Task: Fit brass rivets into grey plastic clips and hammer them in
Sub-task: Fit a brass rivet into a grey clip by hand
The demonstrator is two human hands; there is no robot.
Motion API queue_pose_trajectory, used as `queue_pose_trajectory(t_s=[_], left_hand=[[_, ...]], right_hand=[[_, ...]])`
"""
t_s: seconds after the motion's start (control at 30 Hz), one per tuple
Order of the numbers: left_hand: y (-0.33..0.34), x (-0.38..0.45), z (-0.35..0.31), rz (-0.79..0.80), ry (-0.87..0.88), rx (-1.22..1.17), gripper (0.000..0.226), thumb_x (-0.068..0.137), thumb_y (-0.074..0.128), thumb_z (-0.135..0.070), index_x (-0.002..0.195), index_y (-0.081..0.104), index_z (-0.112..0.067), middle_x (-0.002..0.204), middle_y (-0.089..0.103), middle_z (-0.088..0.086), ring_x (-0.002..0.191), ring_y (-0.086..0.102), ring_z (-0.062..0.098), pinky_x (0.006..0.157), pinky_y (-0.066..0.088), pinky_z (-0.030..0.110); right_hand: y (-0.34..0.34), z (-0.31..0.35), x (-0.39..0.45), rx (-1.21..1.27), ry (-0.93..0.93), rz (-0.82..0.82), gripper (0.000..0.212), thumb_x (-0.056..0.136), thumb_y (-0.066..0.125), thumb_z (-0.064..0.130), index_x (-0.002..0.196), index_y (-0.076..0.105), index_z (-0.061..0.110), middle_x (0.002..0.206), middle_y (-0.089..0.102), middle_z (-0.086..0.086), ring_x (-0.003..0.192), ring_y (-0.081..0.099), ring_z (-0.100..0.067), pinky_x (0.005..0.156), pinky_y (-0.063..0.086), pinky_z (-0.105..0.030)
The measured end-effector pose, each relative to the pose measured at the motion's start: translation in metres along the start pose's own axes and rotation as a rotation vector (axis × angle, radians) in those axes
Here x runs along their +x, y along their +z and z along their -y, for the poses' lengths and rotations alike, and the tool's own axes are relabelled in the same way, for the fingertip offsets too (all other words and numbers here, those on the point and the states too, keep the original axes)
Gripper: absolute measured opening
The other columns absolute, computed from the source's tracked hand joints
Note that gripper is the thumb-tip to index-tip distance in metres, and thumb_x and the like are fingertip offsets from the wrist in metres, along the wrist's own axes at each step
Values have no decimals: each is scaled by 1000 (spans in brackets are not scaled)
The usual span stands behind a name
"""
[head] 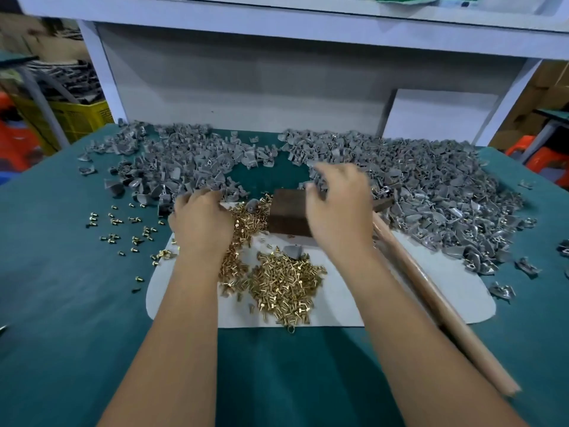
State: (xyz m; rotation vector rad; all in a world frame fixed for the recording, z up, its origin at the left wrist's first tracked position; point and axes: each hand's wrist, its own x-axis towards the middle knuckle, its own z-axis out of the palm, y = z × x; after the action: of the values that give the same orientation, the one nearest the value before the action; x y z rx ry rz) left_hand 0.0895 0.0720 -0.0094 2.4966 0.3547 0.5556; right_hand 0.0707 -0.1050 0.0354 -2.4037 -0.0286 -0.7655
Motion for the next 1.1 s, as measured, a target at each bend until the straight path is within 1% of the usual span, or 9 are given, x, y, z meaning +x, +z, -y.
queue_pose_trajectory(t_s=[0.1,0.23,0.37,0.53,0.67,0.8,0.9,1.03,1.1], left_hand=[[-1,4,6,81,-73,-29,39,87,50,-1,117,70,-14,121,67,15,120,51,39,100,42,46],[-4,8,9,5,-93,-62,33,85,56,-3,108,74,-18,111,71,13,108,59,37,92,48,41],[-2,7,10,-54,-72,-83,29,85,59,-4,101,76,-20,110,71,11,103,60,37,90,48,41],[-4,4,-3,-153,-78,-363,24,85,60,-5,92,77,-20,96,75,2,73,62,17,55,40,21],[-4,-1,-21,-91,-115,-769,19,85,70,-7,85,74,-26,81,73,-12,68,63,-3,64,50,12],[2,-8,-35,-12,-63,-875,25,84,71,-6,80,72,-30,71,69,-18,66,63,-6,63,47,7],[7,-9,-40,45,-20,-874,25,85,72,-10,81,70,-34,81,70,-15,79,67,3,78,54,19],[10,-8,-40,57,-36,-924,23,85,73,-10,81,70,-32,84,72,-9,85,69,13,88,57,37],[10,-7,-37,47,-34,-939,22,84,73,-8,84,70,-30,87,71,-6,90,69,15,90,56,41]], right_hand=[[13,21,-33,63,-255,202,25,94,50,22,112,66,24,104,68,5,86,57,-5,72,54,-25],[34,24,-59,-263,-425,470,42,85,50,47,115,63,19,109,55,-2,103,44,-23,89,35,-38],[32,21,-59,-192,-416,456,31,86,53,33,110,67,20,106,58,0,102,45,-22,87,30,-35],[29,23,-60,-83,-420,491,21,89,55,19,103,70,22,102,64,2,99,49,-21,82,32,-33],[29,22,-60,-103,-434,504,19,88,53,15,98,69,18,98,64,0,98,50,-22,83,34,-33],[27,24,-61,-143,-477,502,6,83,54,10,80,59,8,86,61,-8,89,50,-27,72,26,-31],[24,22,-60,-63,-419,495,14,80,59,13,68,52,9,76,59,-12,81,51,-32,69,27,-31],[23,18,-56,-18,-397,430,16,79,63,22,73,62,7,72,49,-3,81,50,-28,73,35,-34],[23,17,-55,-130,-439,401,25,79,61,36,79,64,12,78,43,2,85,43,-22,73,28,-32]])
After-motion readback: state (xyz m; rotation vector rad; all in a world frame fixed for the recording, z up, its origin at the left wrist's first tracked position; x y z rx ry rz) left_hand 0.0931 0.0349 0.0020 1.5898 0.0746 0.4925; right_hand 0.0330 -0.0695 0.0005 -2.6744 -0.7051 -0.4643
